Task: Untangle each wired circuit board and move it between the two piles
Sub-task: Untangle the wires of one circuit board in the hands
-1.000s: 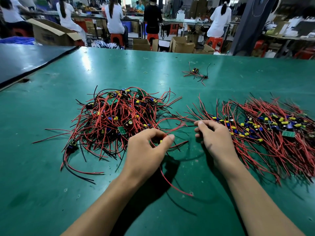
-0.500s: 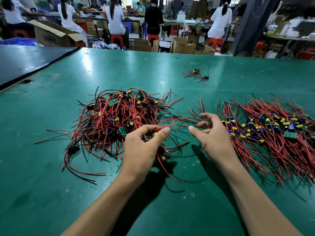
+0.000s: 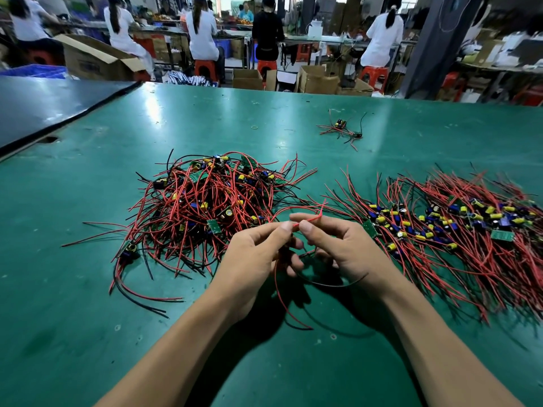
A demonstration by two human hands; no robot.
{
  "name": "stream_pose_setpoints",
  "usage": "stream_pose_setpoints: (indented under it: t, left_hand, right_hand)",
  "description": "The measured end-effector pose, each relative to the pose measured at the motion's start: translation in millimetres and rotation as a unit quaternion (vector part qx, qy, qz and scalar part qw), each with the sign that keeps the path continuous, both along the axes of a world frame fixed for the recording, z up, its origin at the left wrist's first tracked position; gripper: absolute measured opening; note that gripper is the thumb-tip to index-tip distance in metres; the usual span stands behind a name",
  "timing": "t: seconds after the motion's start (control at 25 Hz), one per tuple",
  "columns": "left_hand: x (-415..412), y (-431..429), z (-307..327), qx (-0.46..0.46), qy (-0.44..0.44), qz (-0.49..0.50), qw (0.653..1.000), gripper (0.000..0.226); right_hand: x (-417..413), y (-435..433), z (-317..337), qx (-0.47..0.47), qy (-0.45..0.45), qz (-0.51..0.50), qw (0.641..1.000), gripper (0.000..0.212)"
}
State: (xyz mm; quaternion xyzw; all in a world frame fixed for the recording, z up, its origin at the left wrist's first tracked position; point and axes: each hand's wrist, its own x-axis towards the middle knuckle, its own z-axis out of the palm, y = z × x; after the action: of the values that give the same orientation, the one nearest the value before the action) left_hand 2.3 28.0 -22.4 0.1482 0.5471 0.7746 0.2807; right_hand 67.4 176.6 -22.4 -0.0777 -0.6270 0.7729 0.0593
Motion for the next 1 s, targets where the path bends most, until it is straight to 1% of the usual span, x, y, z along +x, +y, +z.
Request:
stream_pose_setpoints:
  t: [0.04, 0.2, 0.28, 0.4, 0.44, 0.56, 0.6, 0.72, 0.8, 0.88, 0.92, 1.0]
  left_hand:
    - [1.1, 0.5, 0.7, -0.002, -0.004, -0.011, 1.000, 0.018]
    - [5.9, 1.3, 1.3, -0.044, 0.039, -0.058, 0.997, 0.010]
    - [6.5, 0.8, 0.9, -0.060, 0.055, -0.068, 0.994, 0.007]
    - [5.6, 0.4, 1.4, -0.080, 0.055, -0.052, 0.994, 0.007]
    - [5.1, 0.4, 0.9, -0.083, 0.056, -0.040, 0.994, 0.007]
    - [3.1, 0.5, -1.9, -0.090, 0.061, -0.015, 0.994, 0.007]
    - [2.8, 0.5, -2.9, -0.093, 0.061, -0.015, 0.994, 0.007]
    - [3.1, -0.1, -2.7, -0.100, 0.064, -0.036, 0.992, 0.009]
    - [2.2, -0.5, -2.2, -0.105, 0.064, -0.050, 0.991, 0.012]
    - [1.5, -0.4, -1.0, -0.105, 0.059, -0.067, 0.990, 0.011]
    - [1.5, -0.3, -0.7, -0.105, 0.055, -0.078, 0.990, 0.012]
    - [1.8, -0.4, 0.0, -0.105, 0.045, -0.101, 0.988, 0.017]
  right_hand:
    - [-0.2, 1.8, 0.9, 0.004, 0.010, -0.015, 1.000, 0.032]
    - [-3.4, 6.6, 3.2, 0.115, 0.073, -0.075, 0.988, 0.019]
    - [-5.2, 7.4, 2.0, 0.147, 0.077, -0.084, 0.983, 0.010]
    - [-5.4, 9.3, -2.0, 0.218, 0.073, -0.085, 0.970, 0.009]
    - [-5.3, 7.9, -1.8, 0.212, 0.061, -0.073, 0.973, 0.012]
    - [-5.3, -2.4, -3.9, 0.106, -0.017, 0.004, 0.994, 0.030]
    - [-5.0, -5.4, -5.4, 0.094, -0.036, 0.017, 0.995, 0.033]
    - [-5.1, -4.9, -7.7, 0.099, -0.052, 0.005, 0.994, 0.028]
    - [-5.5, -1.9, -4.8, 0.155, -0.039, -0.019, 0.987, 0.027]
    - [-6.2, 1.7, -1.4, 0.254, -0.009, -0.065, 0.965, 0.024]
    - [-6.3, 3.9, 0.0, 0.286, 0.002, -0.093, 0.954, 0.021]
    - [-5.9, 7.2, 1.7, 0.299, 0.017, -0.152, 0.942, 0.020]
